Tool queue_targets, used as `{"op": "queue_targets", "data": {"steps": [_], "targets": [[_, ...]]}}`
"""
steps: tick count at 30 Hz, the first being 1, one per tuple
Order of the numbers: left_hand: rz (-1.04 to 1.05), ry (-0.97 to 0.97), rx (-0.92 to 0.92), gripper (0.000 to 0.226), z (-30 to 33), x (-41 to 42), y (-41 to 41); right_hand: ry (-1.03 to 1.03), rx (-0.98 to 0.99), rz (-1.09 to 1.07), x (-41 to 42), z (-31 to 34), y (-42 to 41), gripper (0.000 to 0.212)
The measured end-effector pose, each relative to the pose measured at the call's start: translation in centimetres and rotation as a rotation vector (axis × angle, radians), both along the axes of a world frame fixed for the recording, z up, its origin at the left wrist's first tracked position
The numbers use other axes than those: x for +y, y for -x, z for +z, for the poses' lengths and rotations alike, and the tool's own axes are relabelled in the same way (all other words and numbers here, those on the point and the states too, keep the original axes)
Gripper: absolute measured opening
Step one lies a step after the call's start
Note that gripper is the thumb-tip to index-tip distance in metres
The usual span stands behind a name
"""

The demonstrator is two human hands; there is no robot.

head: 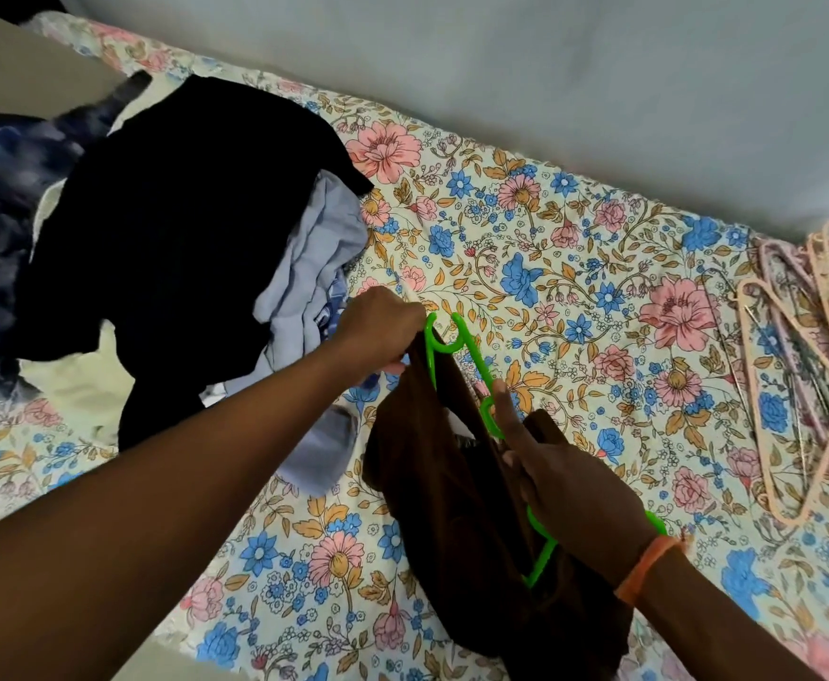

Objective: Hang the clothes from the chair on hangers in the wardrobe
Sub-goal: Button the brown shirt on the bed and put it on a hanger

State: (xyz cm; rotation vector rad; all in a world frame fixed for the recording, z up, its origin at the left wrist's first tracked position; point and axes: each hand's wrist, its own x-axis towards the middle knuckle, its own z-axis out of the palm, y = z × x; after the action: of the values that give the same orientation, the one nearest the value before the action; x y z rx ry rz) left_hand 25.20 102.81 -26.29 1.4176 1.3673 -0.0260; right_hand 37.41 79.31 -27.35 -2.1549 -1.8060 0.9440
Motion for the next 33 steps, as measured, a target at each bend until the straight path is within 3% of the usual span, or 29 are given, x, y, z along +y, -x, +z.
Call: {"op": "queue_targets", "data": {"steps": [3,7,8,10,11,12,15,16,19,22,25,27,29,33], "targets": [[-0.081,-0.099,0.002,0.031,0.7,0.2,0.8,0.015,-0.059,0.085,-0.4,-0.2,-0.1,0.100],[-0.582,-0.657,0.189,0.045,2.2,-1.3,0.8,0.116,-0.186,0.222,-0.3,0.0,0.9,0.088],[-0.758,-0.749,0.193,0.044,2.9,-2.7,0.0,0.078,-0.238,0.303,-0.4,-0.4,1.4,0.075],[-1.066,-0.825,0.128,0.035,4.2,-6.2,-2.3,0.007,-0.340,0.413,0.2,-0.7,2.3,0.027],[-1.104,-0.822,0.106,0.029,4.4,-7.2,-3.2,0.054,-0.371,0.419,0.8,-0.6,2.5,0.016],[-1.060,-0.809,0.117,0.025,4.4,-7.3,-4.0,0.105,-0.394,0.399,1.3,-0.5,2.4,0.012],[-0.814,-0.749,0.207,0.021,2.7,-4.5,-4.1,0.131,-0.352,0.231,3.3,0.1,0.1,0.068],[-0.739,-0.701,0.192,0.022,1.6,-3.8,-3.7,0.175,-0.309,0.200,4.1,0.3,-0.7,0.075],[-0.580,-0.537,0.065,0.021,-1.5,-3.9,-2.4,0.244,-0.177,0.144,6.5,-0.5,-2.2,0.063],[-0.364,-0.481,-0.012,0.016,-4.2,-5.4,-1.4,0.256,-0.171,0.060,6.8,-2.6,-3.2,0.058],[-0.083,-0.403,0.003,0.005,-6.8,-8.0,0.2,0.185,-0.147,-0.223,4.2,-5.4,-5.5,0.052],[-0.127,-0.288,0.063,0.016,-8.8,-11.2,1.5,0.190,-0.171,-0.404,1.4,-7.6,-6.6,0.059],[-0.296,-0.187,0.079,0.025,-10.5,-14.9,2.6,0.252,-0.072,-0.570,-1.1,-9.6,-6.8,0.069],[-0.538,-0.335,0.204,0.051,-11.9,-19.3,1.8,0.218,0.064,-0.891,-2.5,-12.0,-5.8,0.083]]}}
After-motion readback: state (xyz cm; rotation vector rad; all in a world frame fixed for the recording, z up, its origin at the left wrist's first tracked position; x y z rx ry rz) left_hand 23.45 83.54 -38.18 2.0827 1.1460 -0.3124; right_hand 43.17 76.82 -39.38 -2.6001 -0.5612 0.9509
